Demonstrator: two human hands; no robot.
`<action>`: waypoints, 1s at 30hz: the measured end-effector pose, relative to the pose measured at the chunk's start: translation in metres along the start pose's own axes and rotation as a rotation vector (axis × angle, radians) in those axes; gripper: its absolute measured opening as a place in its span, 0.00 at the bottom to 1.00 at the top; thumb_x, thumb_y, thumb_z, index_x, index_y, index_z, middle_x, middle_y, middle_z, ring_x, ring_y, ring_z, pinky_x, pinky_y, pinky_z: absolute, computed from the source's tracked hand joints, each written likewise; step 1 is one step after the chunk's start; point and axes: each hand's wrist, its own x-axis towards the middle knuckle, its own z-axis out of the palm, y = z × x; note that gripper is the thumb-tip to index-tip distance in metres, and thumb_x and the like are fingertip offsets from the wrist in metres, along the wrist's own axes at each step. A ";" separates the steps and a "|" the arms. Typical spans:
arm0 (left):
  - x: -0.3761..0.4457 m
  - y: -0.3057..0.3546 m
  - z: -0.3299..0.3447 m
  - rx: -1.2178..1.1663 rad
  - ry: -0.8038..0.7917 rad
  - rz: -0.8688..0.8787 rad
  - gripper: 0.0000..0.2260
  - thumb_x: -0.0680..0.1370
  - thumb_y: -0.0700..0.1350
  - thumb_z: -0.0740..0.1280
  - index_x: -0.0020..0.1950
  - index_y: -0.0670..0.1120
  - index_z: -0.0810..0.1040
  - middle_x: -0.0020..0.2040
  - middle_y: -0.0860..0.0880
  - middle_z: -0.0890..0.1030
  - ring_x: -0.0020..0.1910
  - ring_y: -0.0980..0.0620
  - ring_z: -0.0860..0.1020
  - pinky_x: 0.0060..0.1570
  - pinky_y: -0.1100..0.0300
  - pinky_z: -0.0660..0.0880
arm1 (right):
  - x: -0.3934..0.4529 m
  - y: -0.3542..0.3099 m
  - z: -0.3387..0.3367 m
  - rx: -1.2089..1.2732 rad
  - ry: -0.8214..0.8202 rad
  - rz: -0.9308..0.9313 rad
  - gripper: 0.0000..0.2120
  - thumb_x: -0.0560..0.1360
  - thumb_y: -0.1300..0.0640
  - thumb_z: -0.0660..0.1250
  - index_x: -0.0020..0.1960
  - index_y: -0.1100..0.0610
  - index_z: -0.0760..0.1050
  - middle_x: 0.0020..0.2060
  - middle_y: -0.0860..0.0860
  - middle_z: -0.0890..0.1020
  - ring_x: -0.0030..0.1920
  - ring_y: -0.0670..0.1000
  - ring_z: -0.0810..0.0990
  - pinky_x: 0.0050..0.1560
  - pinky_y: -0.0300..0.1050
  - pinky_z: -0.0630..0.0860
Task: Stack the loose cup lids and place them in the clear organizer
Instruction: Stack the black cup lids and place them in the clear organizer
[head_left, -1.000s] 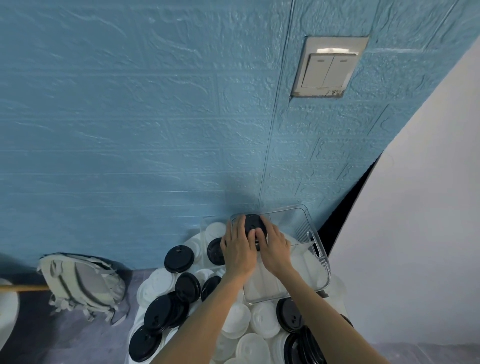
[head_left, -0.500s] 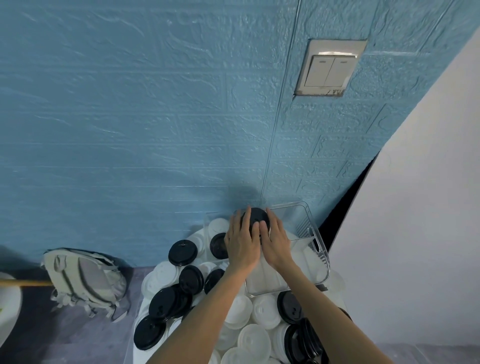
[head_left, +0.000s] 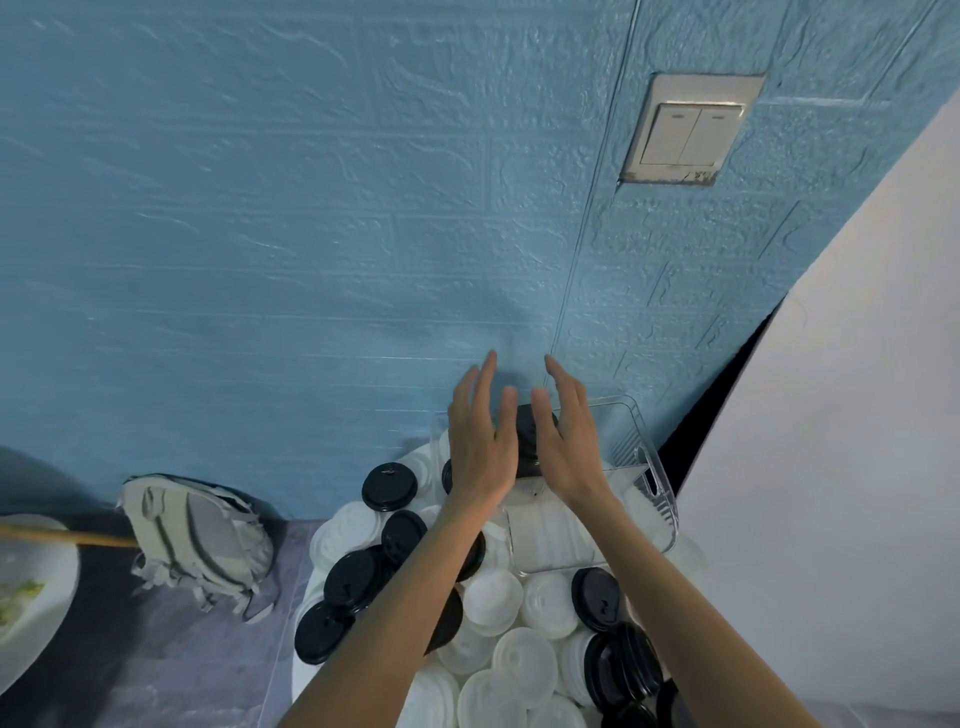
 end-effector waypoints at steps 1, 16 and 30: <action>-0.001 0.005 -0.007 -0.038 0.010 0.001 0.23 0.86 0.60 0.53 0.81 0.60 0.59 0.81 0.57 0.61 0.81 0.57 0.56 0.79 0.48 0.58 | -0.003 -0.008 -0.001 0.038 -0.005 -0.006 0.24 0.85 0.44 0.54 0.80 0.48 0.61 0.75 0.45 0.67 0.73 0.41 0.66 0.73 0.42 0.64; -0.059 -0.020 -0.080 -0.187 0.093 0.092 0.18 0.86 0.53 0.57 0.78 0.61 0.67 0.71 0.54 0.71 0.61 0.74 0.70 0.56 0.80 0.66 | -0.070 -0.022 0.050 0.179 -0.126 -0.216 0.19 0.85 0.48 0.59 0.74 0.50 0.71 0.65 0.45 0.77 0.62 0.40 0.77 0.61 0.30 0.72; -0.149 -0.083 -0.080 -0.251 0.116 0.295 0.17 0.86 0.57 0.56 0.75 0.64 0.68 0.66 0.57 0.74 0.64 0.60 0.76 0.67 0.53 0.74 | -0.154 0.031 0.065 0.107 -0.169 -0.418 0.19 0.84 0.43 0.58 0.73 0.46 0.70 0.60 0.38 0.77 0.59 0.38 0.79 0.57 0.32 0.73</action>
